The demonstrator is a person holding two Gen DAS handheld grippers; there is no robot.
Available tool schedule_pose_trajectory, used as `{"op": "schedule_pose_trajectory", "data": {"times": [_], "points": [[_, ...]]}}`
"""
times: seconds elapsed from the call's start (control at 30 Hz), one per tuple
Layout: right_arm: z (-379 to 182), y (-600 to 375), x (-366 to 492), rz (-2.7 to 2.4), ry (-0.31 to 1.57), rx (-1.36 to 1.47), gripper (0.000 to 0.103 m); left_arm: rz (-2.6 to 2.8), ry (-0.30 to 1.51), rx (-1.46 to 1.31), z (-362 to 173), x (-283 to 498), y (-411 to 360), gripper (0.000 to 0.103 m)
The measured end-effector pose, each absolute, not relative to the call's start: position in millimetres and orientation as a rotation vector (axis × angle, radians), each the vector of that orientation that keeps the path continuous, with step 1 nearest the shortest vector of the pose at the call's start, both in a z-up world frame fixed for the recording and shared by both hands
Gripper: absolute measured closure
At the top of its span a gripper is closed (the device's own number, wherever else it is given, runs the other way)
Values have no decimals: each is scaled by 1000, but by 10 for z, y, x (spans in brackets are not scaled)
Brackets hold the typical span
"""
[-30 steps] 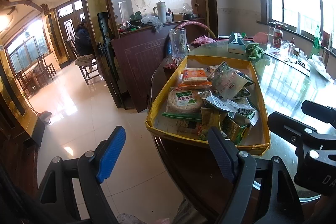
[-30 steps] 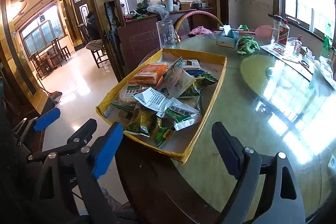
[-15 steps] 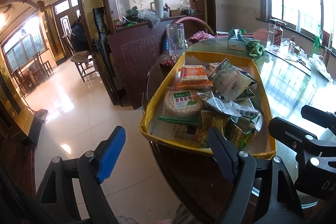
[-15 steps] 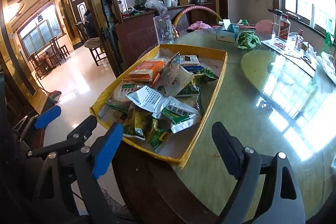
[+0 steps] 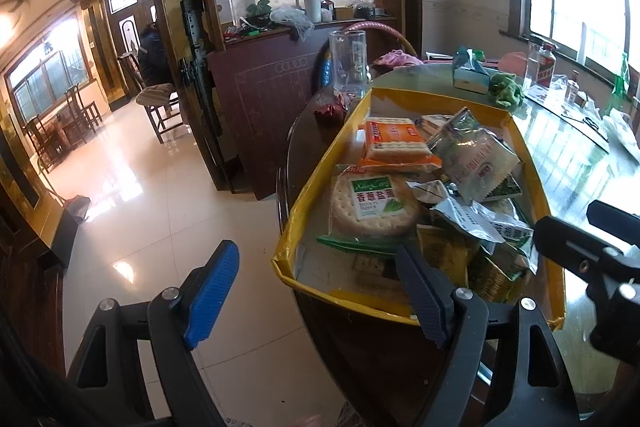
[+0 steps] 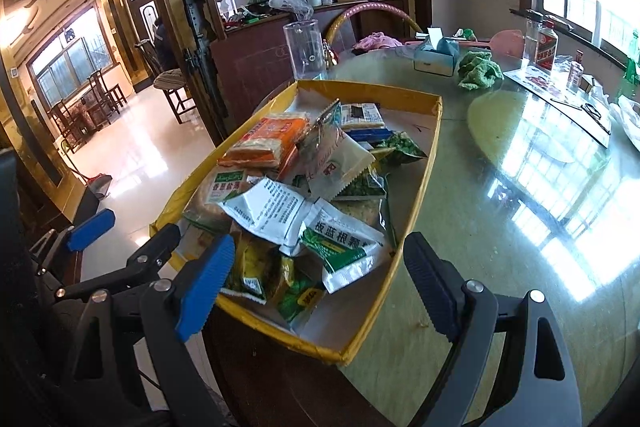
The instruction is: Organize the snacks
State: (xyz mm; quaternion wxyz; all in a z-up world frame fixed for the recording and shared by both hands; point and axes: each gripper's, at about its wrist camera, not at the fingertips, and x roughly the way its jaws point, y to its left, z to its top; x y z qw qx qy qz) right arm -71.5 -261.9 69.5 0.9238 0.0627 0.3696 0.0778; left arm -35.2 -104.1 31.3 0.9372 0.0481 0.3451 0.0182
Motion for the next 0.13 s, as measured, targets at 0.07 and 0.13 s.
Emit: {"op": "schedule_pose_trajectory", "data": {"times": [0.07,0.13], "points": [[696,-2617,-689,156,757,134,16,37,694,104,311,-349,-1038,22],[688,-2621,-669,155,760,139,16,37,675,110,314,-346,-1035,22]]}}
